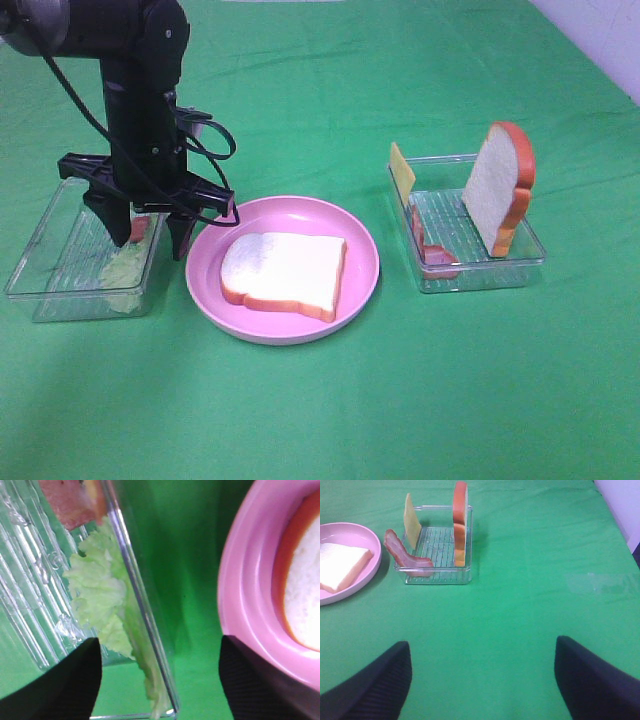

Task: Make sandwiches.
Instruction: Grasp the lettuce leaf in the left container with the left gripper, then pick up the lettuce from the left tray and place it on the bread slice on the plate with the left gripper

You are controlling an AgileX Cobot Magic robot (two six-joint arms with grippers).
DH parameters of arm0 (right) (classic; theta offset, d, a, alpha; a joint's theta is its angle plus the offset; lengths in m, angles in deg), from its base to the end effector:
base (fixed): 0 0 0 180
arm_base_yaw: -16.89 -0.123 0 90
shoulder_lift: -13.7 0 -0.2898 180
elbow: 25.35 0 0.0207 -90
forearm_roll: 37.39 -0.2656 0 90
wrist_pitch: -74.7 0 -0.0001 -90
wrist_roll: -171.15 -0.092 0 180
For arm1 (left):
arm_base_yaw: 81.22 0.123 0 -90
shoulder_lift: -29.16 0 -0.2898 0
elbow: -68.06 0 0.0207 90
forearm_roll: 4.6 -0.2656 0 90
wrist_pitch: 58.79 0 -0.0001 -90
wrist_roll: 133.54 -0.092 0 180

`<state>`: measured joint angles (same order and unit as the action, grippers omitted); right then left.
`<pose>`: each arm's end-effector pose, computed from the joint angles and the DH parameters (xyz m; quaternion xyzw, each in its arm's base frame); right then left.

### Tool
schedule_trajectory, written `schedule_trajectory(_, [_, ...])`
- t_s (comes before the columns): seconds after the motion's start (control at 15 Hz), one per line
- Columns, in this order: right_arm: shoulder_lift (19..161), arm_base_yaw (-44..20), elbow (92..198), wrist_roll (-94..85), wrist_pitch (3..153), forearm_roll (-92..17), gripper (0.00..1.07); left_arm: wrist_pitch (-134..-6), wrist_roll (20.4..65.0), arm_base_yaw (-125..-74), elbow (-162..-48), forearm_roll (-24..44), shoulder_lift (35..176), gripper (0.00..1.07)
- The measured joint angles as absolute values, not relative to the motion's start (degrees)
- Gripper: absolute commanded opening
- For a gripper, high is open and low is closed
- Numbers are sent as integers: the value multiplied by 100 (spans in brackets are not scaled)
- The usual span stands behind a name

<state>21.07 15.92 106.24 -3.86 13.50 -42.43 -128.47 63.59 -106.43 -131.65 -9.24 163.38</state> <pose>0.0022 0.0071 0.2851 -0.0464 0.8505 0.0256 0.5234 0.4062 -0.1835 0.1479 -0.0857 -0.9949 -0.0481 0.0205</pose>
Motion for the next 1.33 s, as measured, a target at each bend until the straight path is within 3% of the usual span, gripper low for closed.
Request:
schedule_trajectory(0.07, [2107,1592,10624,-386,1350,-4243,75,-12841,6359,-10643,-13165,-935,16338,36])
schedule_trajectory(0.6, [2107,1592,10624,-386,1350,-4243,75,-12807,6359,-10643,-13165,-970,16338,0])
schedule_trajectory(1.0, [2107,1592,10624,-386,1350,-4243,75,-12824,6359,-10643,-13165,-930,16269,0])
schedule_trajectory(1.33, [2107,1592,10624,-386,1350,-4243,75,-12818,5958,-10643,-13182,27,15639,0])
